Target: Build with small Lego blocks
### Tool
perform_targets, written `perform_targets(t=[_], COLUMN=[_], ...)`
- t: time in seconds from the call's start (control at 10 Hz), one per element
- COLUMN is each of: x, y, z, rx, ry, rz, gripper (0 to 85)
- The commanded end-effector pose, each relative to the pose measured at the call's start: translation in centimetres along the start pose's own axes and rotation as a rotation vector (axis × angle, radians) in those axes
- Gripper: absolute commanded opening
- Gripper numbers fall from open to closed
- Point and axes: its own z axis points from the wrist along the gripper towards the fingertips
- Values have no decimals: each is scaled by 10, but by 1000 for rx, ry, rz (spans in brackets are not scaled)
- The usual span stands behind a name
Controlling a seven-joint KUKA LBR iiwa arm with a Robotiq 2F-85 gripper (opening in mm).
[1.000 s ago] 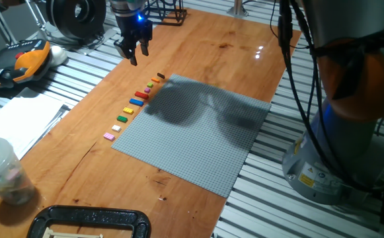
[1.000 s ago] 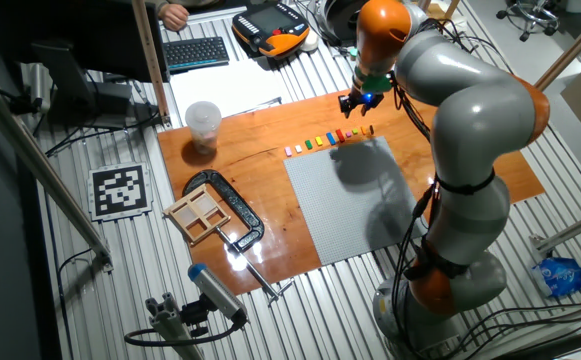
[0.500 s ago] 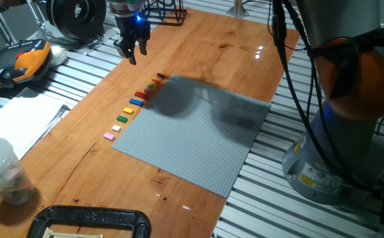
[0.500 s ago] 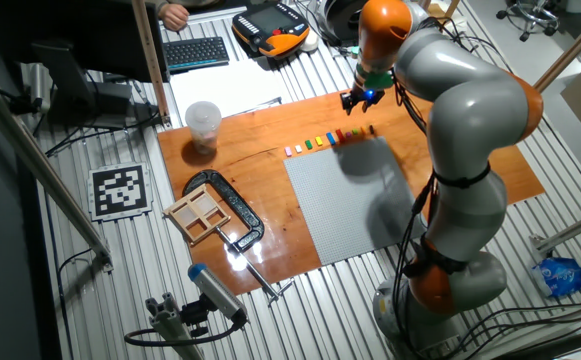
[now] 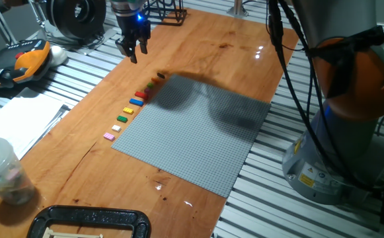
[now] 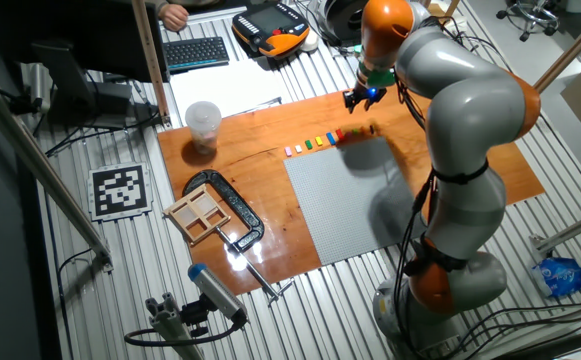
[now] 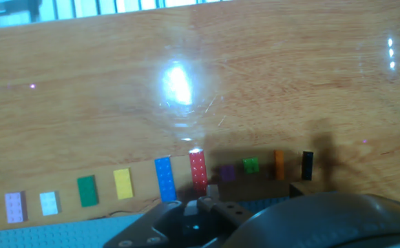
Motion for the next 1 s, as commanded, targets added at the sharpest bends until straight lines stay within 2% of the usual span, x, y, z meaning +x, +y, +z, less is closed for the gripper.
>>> perform_targets(t=[0.0, 0.3, 0.4, 0.5, 0.6, 0.8, 0.9], x=[0, -1, -1, -1, -1, -1, -1], y=[0, -2, -2, -2, -2, -2, -2], z=[-1, -2, -2, -2, -2, -2, -2], rx=[3, 14, 13, 20, 14, -30, 0], ry=[-3, -5, 9, -4, -30, -53, -56], rz=[6, 10, 24, 54, 66, 78, 82], gripper=[510, 510, 510, 510, 510, 510, 510])
